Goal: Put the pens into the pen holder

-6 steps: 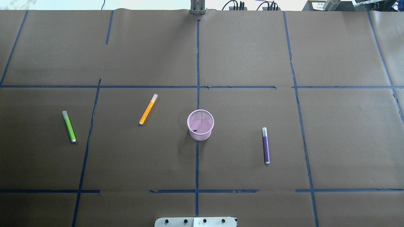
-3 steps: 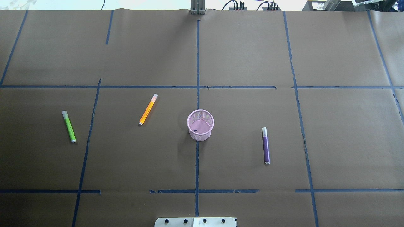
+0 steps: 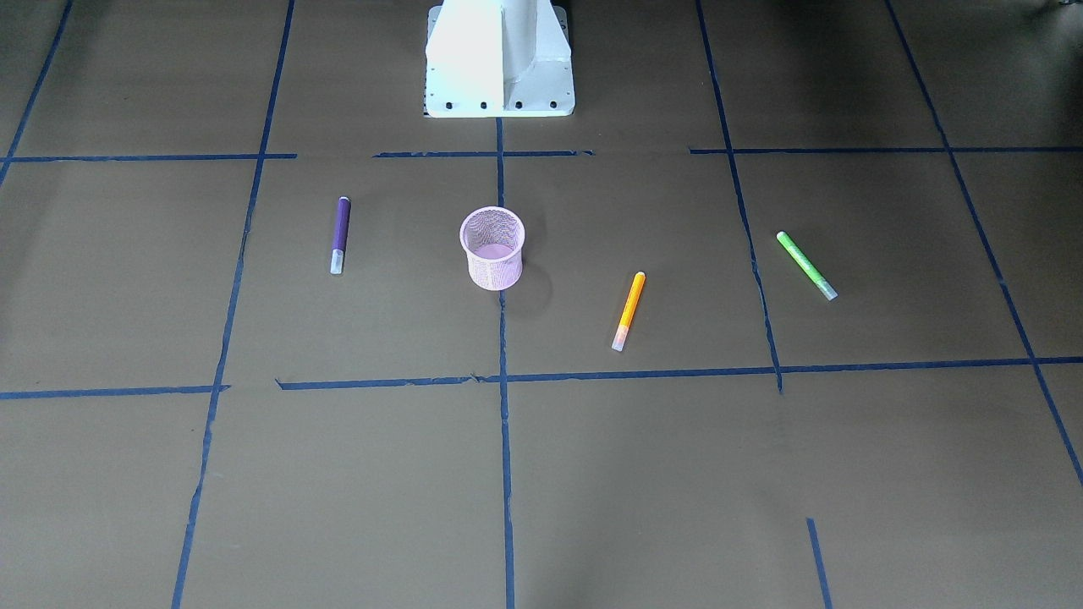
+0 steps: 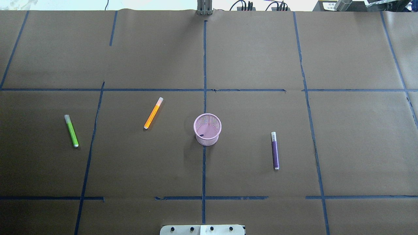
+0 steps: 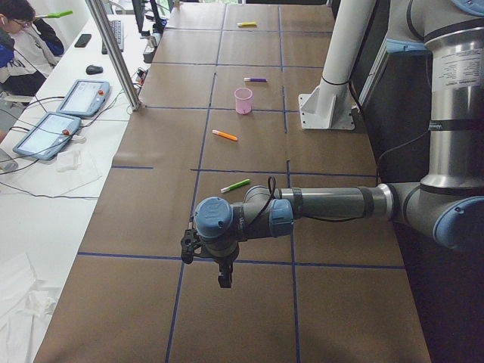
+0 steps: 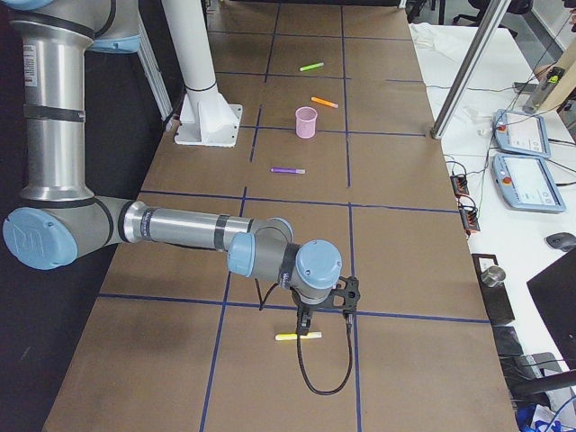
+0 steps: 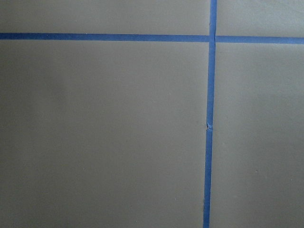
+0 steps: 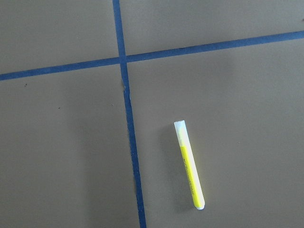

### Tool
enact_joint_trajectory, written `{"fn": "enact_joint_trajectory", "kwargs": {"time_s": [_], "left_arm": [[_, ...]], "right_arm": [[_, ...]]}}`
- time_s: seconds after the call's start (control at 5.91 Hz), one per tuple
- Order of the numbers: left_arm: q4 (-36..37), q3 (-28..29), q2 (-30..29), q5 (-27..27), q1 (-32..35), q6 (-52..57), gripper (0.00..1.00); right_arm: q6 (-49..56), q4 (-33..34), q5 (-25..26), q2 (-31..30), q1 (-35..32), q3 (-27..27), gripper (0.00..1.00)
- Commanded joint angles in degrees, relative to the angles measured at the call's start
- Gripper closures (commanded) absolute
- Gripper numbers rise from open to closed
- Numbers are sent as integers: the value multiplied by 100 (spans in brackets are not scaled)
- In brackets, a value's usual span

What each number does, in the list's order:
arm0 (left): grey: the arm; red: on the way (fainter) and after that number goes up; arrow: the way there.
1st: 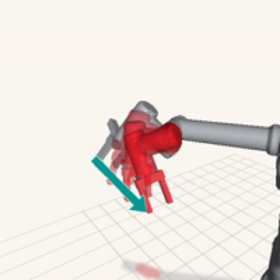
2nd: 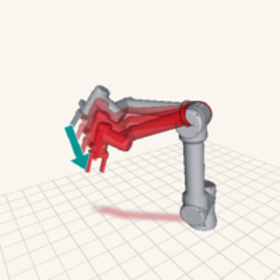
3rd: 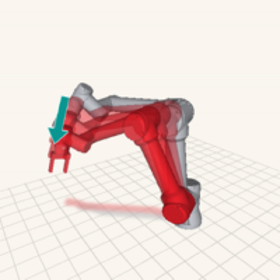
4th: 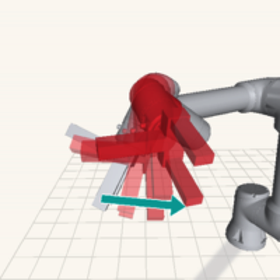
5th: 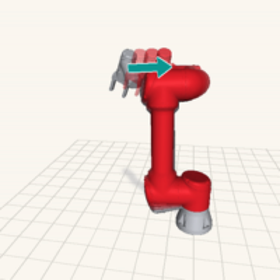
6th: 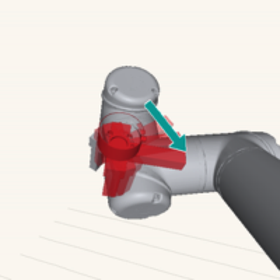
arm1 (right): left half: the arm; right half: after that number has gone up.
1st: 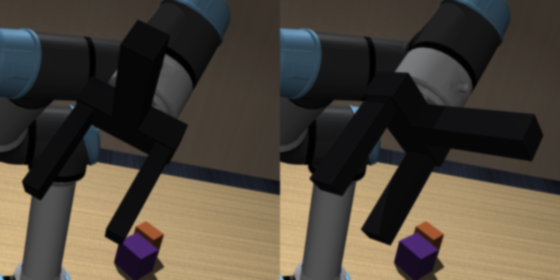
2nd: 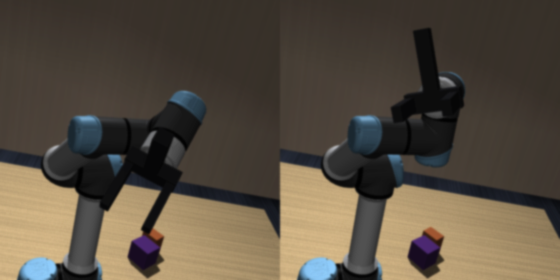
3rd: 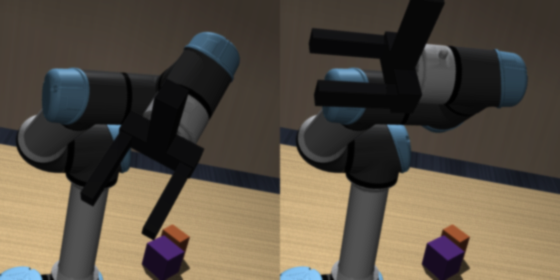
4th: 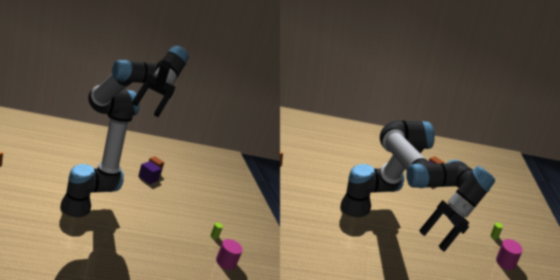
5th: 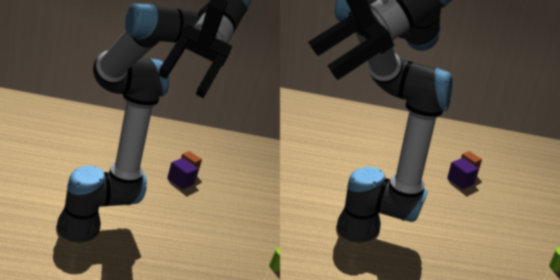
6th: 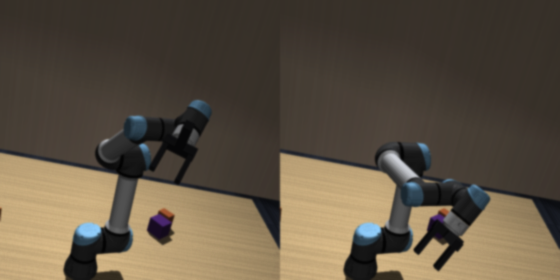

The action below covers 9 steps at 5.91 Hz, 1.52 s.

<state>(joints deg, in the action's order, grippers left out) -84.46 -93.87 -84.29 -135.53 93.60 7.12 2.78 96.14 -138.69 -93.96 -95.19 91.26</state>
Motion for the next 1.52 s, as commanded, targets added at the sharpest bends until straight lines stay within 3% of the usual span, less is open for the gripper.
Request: {"fn": "enact_joint_trajectory", "kwargs": {"time_s": [0.0, 0.51, 1.35], "left_arm": [[0, 0, 9, 0, 0, 0, 0], [-428, -52, -70, -9, -70, -357, 0], [-3441, -175, -184, 44, -2229, -5133, 0]], "right_arm": [[-5, 2, 0, 0, 0, -3, 0], [12, -7, 9, 9, 0, -3, 0], [-23, 10, 0, 402, 0, 129, 0]]}}
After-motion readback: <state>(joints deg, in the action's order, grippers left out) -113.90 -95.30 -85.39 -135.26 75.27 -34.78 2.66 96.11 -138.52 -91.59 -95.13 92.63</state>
